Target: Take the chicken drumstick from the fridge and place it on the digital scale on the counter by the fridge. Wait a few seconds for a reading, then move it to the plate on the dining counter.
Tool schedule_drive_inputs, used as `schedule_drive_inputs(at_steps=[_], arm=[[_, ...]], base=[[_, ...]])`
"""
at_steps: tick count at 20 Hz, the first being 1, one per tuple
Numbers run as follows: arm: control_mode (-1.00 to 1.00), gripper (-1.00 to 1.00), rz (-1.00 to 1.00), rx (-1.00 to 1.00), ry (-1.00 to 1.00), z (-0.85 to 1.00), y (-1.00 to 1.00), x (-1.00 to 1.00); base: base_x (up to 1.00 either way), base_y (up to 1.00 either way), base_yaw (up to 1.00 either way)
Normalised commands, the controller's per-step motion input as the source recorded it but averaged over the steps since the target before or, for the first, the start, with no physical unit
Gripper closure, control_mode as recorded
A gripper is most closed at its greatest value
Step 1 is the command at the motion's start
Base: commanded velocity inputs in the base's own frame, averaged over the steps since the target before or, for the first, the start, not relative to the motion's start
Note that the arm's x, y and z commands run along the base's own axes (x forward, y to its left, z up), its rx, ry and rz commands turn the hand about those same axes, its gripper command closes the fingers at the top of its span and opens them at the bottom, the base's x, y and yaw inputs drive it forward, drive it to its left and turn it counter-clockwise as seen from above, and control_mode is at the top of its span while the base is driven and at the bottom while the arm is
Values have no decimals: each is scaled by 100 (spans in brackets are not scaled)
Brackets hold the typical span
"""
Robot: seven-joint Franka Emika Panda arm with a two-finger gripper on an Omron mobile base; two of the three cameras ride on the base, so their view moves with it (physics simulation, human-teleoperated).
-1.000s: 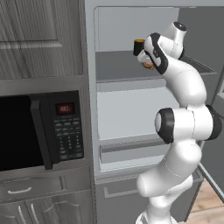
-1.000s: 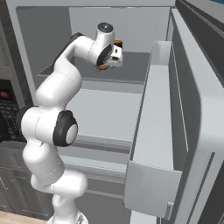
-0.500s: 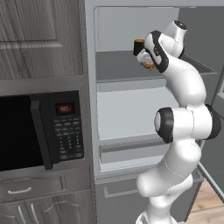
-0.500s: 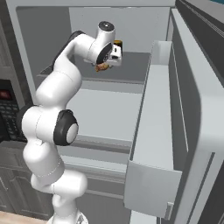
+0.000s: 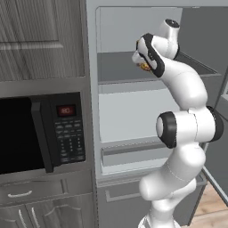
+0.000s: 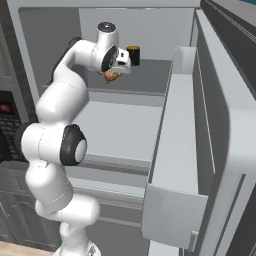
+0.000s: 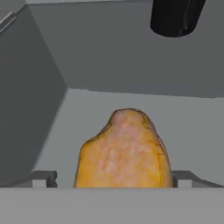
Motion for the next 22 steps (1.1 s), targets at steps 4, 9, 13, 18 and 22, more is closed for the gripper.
schedule_drive_inputs(at_steps=[4, 9, 13, 18, 22], arm=[[-100, -100, -15, 0, 0, -2, 0, 0], [-100, -100, -5, 0, 0, -1, 0, 0], [-100, -100, -3, 0, 0, -6, 0, -3], [-100, -100, -5, 0, 0, -19, 0, 0], [-100, -100, -3, 0, 0, 0, 0, 0]], base=[[0, 0, 0], [0, 0, 0], [0, 0, 0], [0, 0, 0], [0, 0, 0]])
